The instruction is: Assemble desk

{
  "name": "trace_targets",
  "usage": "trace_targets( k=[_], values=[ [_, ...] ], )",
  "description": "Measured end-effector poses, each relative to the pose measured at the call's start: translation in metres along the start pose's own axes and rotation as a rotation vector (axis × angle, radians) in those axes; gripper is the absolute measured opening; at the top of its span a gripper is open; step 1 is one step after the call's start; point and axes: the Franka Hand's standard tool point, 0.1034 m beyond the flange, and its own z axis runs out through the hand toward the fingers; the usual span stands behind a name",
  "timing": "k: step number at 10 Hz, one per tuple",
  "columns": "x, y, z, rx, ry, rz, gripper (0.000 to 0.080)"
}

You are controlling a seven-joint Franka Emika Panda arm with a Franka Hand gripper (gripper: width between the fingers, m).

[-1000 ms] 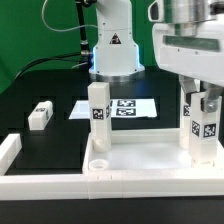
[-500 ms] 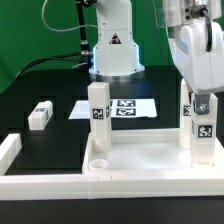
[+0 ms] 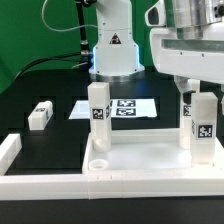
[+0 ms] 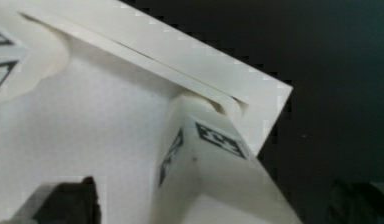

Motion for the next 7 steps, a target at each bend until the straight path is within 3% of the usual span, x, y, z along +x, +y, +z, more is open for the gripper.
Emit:
trace_targets(
  k=[3,4,5,7],
  values=[
    [0.001,0.0,0.0,-0.003,0.004,-0.206,0.0649],
    [0.002,-0.001,-0.001,-0.022,0.028,-0.446,0.0649],
    [0.0,-0.004,-0.002,-0.019,0.034,-0.636,0.0649],
    [-0.009,-0.009,-0.001,-0.008,0.044,-0.734,0.0649]
  ],
)
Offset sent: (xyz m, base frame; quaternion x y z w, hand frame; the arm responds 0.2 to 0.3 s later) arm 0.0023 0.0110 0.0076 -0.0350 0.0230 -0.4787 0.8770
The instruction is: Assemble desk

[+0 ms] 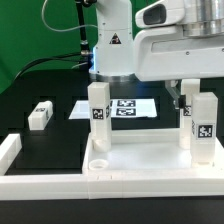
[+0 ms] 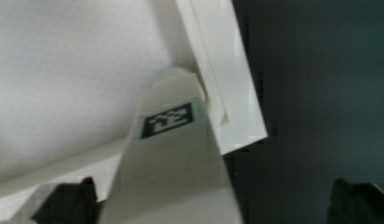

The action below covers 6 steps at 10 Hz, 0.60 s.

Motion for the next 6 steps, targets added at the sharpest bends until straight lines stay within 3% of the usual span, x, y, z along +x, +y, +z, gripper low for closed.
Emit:
trace_targets(
  k=[1,3,4,5,6],
  values=[
    [0.0004,0.0009,0.0002,0.0,0.0,0.01,0.0649],
    [0.0007,0.0014,0.0002,-0.001,0.0,0.028,0.0406],
    [0.0014,0.0033,0.0,-0.003,0.0,0.075,0.0406],
    [0.0027,0.0053,-0.0004,-0.004,0.002,0.159,0.0305],
    [0.0031,0.006,-0.0005,-0.005,0.003,0.202,0.0305]
  ],
)
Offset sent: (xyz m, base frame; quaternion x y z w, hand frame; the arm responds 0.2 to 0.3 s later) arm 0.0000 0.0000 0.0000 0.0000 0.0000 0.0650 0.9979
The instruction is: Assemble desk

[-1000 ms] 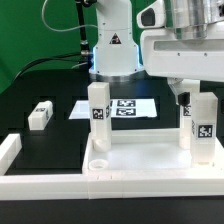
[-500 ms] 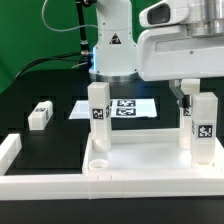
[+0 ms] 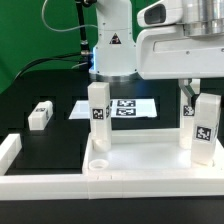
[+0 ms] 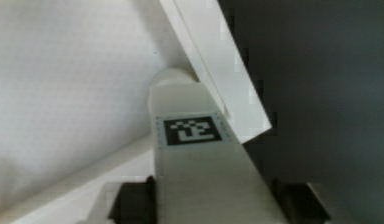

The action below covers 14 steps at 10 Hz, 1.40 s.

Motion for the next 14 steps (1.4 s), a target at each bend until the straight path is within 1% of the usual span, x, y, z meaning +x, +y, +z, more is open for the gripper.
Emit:
trace_targets(
  k=[1,3,4,5,7,8,9,10,11,12,13,14],
  values=[
    [0.0004,0.001,0.0,-0.001,0.0,0.121,0.0305],
    [0.001,0.0021,0.0001,0.003,-0.005,0.393,0.0305],
    [0.001,0.0028,0.0005,0.016,-0.022,0.581,0.0304],
    [0.0009,0.0025,0.0011,0.034,-0.045,0.768,0.0304],
    [0.0005,-0.0003,0.0023,0.063,-0.053,0.995,0.0303],
    [-0.0005,-0.001,0.0025,0.062,-0.055,1.016,0.0303],
    [-0.0006,-0.0008,0.0029,0.061,-0.055,1.036,0.0376],
    [-0.0005,-0.0006,0.0028,0.062,-0.053,0.986,0.0523],
    [-0.0012,0.0005,0.0037,0.047,-0.046,0.89,0.0523],
    [-0.0024,0.0014,0.0053,0.02,-0.037,0.707,0.0622],
    [-0.0015,0.0017,0.0058,0.014,-0.032,0.515,0.0622],
    [-0.0013,0.0014,0.0053,0.015,-0.031,0.46,0.0644]
  ],
)
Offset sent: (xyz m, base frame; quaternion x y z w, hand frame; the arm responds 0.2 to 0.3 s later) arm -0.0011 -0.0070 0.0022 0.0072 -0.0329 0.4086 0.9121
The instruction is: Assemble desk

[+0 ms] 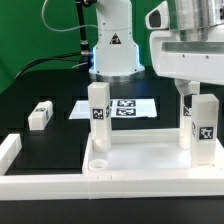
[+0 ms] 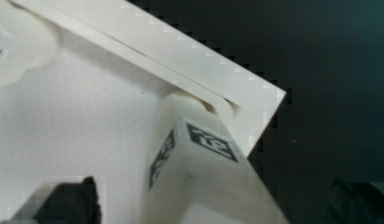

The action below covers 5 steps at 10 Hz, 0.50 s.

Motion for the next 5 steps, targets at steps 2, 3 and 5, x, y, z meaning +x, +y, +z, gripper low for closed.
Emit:
trace_targets(
  k=[2,3,5],
  values=[
    [0.0009,0.0008,0.0007,-0.002,0.001,-0.129,0.0648],
    [0.0012,0.0009,0.0006,-0.002,0.001,-0.19,0.0649],
    [0.009,-0.0022,-0.0029,-0.055,0.031,-0.607,0.0649]
  ],
)
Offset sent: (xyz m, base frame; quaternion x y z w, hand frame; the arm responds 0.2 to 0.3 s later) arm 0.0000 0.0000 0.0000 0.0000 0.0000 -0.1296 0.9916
